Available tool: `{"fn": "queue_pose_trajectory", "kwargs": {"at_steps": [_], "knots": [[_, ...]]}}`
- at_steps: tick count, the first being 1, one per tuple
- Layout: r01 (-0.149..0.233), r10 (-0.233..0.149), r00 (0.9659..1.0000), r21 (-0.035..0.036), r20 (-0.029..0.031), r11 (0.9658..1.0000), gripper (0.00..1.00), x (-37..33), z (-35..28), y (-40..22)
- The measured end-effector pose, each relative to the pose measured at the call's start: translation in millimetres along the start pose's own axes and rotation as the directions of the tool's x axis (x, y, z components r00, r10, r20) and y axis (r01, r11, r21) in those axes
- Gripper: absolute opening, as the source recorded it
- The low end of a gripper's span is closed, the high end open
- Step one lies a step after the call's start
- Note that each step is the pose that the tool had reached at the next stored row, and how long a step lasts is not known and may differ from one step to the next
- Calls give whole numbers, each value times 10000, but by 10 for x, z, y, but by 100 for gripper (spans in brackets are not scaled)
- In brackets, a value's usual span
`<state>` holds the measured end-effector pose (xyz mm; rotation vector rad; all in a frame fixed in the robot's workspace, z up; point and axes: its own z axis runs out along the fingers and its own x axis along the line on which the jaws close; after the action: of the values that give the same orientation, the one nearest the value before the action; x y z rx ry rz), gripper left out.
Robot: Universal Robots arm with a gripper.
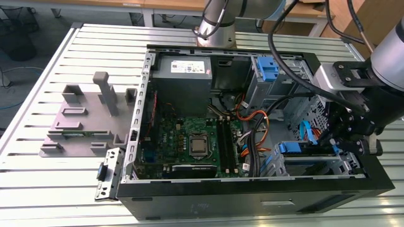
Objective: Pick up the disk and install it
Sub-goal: 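Insert the second disk wire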
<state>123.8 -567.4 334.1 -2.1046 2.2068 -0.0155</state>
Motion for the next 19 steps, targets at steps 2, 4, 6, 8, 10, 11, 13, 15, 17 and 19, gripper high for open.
{"fn": "queue_pose_trajectory", "kwargs": {"at_steps": [2, 4, 6, 8, 10, 11, 13, 15, 17, 19], "knots": [[0, 0, 10000, 0, -4, 10000, 16, 1, 4, 0], [0, 0, 10000, 0, -5, 10000, 16, 2, 7, 1], [0, 0, 10000, 0, 0, 10000, 16, 2, 19, 1], [0, 0, 10000, 0, -4, 10000, 16, 3, 25, 2], [0, 0, 10000, 0, -2, 10000, 16, 3, 34, 2], [0, 0, 10000, 0, -1, 10000, 16, 4, 42, 3], [0, 0, 10000, 0, -5, 10000, 16, 5, 61, 4], [1, -1, 10000, 1, -8, 10000, 16, 5, 63, 4], [0, 0, 10000, 1, -6, 10000, 16, 5, 67, 5], [0, 0, 10000, 0, -4, 10000, 16, 5, 70, 5]]}}
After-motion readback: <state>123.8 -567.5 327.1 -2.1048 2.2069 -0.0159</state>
